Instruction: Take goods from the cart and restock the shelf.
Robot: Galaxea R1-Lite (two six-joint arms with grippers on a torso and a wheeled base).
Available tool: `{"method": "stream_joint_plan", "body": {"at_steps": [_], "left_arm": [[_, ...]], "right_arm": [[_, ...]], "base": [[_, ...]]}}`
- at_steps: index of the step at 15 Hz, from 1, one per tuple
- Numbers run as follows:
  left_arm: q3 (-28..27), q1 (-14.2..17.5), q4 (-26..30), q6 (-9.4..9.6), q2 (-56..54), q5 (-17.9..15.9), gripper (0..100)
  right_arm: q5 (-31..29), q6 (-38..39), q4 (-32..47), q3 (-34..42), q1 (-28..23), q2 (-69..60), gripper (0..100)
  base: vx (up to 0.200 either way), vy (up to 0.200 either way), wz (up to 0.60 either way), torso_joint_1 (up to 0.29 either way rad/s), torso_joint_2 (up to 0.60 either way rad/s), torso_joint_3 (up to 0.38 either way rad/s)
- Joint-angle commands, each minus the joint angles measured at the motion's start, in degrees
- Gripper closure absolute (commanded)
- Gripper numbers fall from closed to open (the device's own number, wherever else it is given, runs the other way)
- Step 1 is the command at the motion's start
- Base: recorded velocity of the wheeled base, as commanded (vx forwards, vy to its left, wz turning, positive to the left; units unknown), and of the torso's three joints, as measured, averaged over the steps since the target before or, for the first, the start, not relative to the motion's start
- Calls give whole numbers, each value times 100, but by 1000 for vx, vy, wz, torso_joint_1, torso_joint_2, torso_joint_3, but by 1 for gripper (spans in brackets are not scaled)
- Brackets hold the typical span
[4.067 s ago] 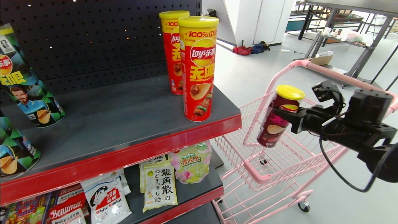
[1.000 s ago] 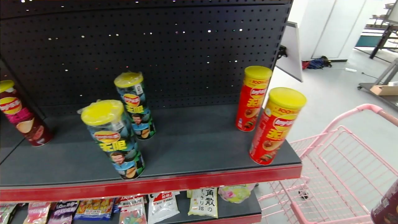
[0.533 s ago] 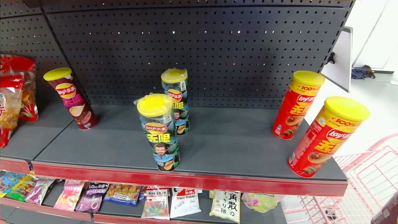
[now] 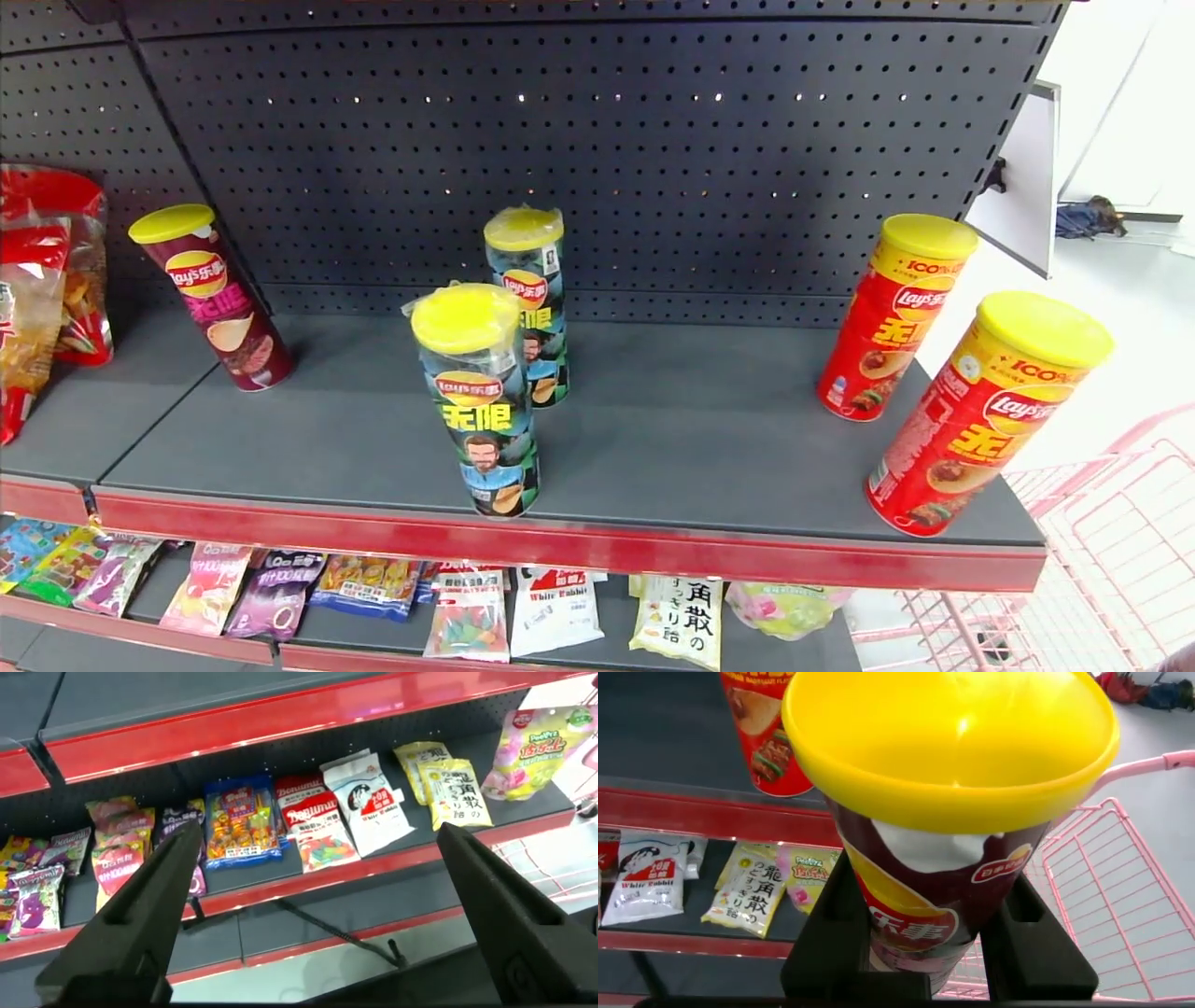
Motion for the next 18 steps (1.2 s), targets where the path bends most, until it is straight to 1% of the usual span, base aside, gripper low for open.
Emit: {"method": "stream_joint_plan", "body": {"at_steps": [1, 18], "left_arm": [[-1, -1, -2, -1, 0, 4, 0], [-1, -1, -2, 8, 0, 39, 0]], "right_arm": [[4, -8, -10, 87, -2, -317, 100], [48, -8, -10, 166, 7, -317, 100]], "base": [[0, 200, 0, -12, -2, 7], [0, 200, 0, 2, 1, 2]]}}
